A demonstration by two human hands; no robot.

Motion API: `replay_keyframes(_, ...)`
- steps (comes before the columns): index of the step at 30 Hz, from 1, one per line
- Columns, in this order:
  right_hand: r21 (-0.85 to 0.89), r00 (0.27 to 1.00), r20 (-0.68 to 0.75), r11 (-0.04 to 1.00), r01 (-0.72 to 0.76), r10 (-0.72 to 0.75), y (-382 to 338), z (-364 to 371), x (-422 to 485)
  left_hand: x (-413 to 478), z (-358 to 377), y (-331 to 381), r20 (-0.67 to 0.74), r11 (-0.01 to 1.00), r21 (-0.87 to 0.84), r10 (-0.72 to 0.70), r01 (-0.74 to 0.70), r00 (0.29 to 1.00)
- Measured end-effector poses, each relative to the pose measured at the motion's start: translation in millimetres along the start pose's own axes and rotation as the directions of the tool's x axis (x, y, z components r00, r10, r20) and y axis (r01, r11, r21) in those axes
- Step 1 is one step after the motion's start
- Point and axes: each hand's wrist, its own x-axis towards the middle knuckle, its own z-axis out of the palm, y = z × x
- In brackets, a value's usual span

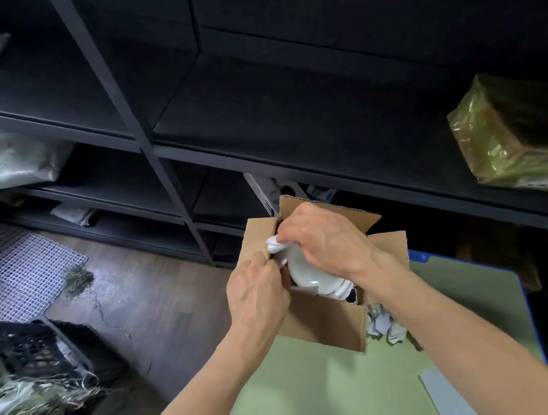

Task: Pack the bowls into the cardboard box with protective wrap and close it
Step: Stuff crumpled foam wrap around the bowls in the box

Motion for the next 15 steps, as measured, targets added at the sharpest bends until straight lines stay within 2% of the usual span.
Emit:
replay_keyframes(4, -0.015, 0.997, 0.044, 0.998, 0.062, -0.061, 11.1, -9.3, 7.2, 5.2, -6.7, 7.5, 0.064, 0.993, 0.103, -0.058, 0.052, 0.996)
replay_keyframes(5, -0.038, 0.996, 0.062, 0.997, 0.072, -0.07, 12.4, -10.7, 7.7, 8.4, -10.0, 9.0, 0.058, 0.991, 0.13, -0.023, 0.015, 0.998)
replay_keyframes(8, -0.09, 0.989, 0.117, 0.991, 0.101, -0.09, 11.9, -5.6, 7.2, 17.8, -12.4, 11.9, 0.195, 0.979, 0.192, 0.035, -0.073, 0.98)
replay_keyframes(9, -0.09, 0.987, 0.129, 0.99, 0.104, -0.092, 11.0, -3.4, 7.1, 19.4, -13.9, 11.2, 0.206, 0.982, 0.177, 0.034, -0.072, 0.978)
replay_keyframes(12, -0.098, 0.982, 0.148, 0.987, 0.13, -0.115, 10.7, -1.8, 11.3, 16.9, -13.9, 8.5, 0.111, 0.995, 0.097, -0.021, 0.01, 0.994)
replay_keyframes(15, -0.106, 0.972, 0.198, 0.983, 0.151, -0.128, 13.1, -4.0, 20.0, 9.2, -3.9, 4.3, 0.124, 0.996, 0.031, -0.088, 0.085, 0.988)
